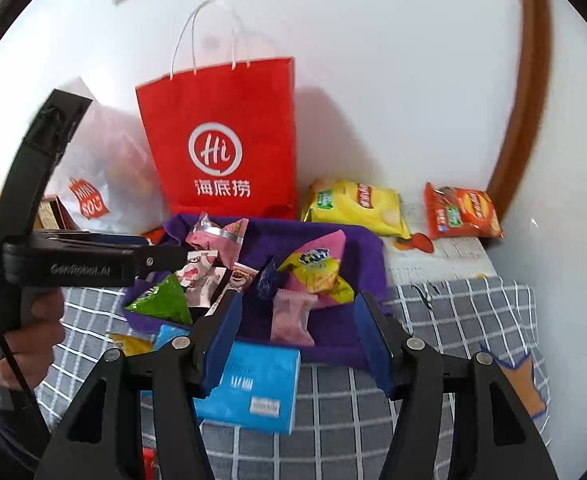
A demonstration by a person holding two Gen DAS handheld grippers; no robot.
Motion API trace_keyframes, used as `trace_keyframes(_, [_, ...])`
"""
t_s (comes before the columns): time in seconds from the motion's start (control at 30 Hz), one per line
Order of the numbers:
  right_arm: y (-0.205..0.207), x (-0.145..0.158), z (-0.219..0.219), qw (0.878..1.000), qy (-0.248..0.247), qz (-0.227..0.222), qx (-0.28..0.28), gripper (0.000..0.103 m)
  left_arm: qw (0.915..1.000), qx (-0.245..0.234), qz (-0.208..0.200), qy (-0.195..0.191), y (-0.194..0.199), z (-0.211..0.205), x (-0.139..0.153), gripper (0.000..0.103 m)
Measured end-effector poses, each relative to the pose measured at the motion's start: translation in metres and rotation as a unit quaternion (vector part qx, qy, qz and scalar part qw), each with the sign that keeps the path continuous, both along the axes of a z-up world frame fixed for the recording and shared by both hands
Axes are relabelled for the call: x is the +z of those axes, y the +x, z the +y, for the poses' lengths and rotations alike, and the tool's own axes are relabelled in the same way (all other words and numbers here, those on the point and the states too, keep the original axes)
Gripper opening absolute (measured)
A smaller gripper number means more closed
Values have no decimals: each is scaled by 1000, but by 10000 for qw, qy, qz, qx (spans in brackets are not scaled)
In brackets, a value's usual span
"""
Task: Organize snacks
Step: 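Withdraw both grippers from the towel back toward the loose snacks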
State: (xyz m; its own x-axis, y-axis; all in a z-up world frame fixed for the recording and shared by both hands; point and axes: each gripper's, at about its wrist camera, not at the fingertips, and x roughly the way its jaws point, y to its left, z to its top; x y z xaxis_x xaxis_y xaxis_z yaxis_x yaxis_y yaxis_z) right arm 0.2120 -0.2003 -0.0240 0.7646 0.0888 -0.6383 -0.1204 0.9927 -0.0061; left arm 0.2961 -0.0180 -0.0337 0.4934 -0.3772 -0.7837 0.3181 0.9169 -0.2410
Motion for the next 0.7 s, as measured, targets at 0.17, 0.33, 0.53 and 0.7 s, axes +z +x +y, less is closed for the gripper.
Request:
trace_keyframes(0.17, [-32, 3, -17, 9995, 101, 64, -300, 61, 9997, 162, -142, 90, -21, 5, 13, 64])
trace_keyframes(0.33, [-54, -4, -17, 9994, 246, 214, -146, 61, 9988, 386, -187, 233, -47, 20, 14, 64])
trace_keyframes(0.53, [-73, -26, 9, 9983, 367, 354, 272, 61, 9967, 669, -107, 436, -79, 45, 0, 64])
trace_keyframes(0.7, [-83, -50, 30, 9963, 474, 525, 481, 61, 9930, 1038, 4, 559, -97, 74, -17, 64])
